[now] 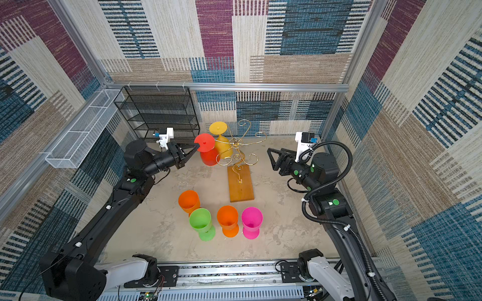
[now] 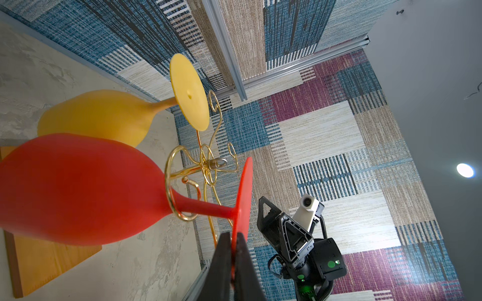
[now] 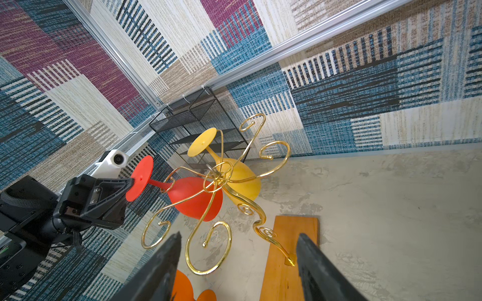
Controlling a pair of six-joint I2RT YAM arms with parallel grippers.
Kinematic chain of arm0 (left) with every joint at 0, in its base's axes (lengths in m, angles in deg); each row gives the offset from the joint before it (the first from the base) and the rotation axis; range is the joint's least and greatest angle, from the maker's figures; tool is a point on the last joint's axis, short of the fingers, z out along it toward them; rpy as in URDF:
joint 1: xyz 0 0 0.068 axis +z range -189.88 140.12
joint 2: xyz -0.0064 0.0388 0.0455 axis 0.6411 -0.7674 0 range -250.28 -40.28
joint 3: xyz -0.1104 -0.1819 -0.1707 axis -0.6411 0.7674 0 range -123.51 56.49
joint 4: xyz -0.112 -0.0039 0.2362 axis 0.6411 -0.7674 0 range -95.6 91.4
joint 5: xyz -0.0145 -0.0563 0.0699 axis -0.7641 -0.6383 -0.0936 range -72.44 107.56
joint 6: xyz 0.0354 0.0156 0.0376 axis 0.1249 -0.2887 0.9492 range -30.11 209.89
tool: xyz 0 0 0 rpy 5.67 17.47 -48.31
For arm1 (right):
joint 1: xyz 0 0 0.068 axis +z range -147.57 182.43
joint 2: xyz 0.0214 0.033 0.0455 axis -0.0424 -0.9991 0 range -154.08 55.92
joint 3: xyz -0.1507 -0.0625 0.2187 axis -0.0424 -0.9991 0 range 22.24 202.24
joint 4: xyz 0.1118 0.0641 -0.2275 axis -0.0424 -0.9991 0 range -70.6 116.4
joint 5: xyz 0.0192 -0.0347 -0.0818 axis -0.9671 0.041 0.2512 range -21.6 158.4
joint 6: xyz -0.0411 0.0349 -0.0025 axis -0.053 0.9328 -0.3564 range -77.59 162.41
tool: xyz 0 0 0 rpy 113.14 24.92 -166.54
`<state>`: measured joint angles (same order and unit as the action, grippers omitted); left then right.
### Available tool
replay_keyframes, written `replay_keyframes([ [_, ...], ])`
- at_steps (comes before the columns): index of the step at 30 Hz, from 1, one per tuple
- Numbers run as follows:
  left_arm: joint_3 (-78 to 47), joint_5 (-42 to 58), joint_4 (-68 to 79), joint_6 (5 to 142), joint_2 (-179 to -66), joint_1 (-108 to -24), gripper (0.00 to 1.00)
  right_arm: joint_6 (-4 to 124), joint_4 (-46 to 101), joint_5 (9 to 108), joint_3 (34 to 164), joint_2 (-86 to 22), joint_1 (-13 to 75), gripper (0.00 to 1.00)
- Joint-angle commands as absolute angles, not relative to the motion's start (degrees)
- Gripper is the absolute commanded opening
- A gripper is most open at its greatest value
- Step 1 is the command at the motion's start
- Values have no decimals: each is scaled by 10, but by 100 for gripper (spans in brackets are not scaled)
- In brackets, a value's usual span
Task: Take the wine glass off the wine glass rack
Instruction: 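Close the left gripper on the red glass foot hanging on the rack, then slide the red glass off its hook with the left gripper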
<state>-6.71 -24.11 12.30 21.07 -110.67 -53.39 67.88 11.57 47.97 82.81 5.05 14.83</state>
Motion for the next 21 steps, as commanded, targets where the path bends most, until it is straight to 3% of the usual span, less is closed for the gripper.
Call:
replay_keyframes([
  [1,-76,-236,103,205,-1103,-533,0,675,132,479,827,51,149,71],
  [21,-117,-210,35,177,-1122,-533,0,675,121,483,838,45,149,71],
])
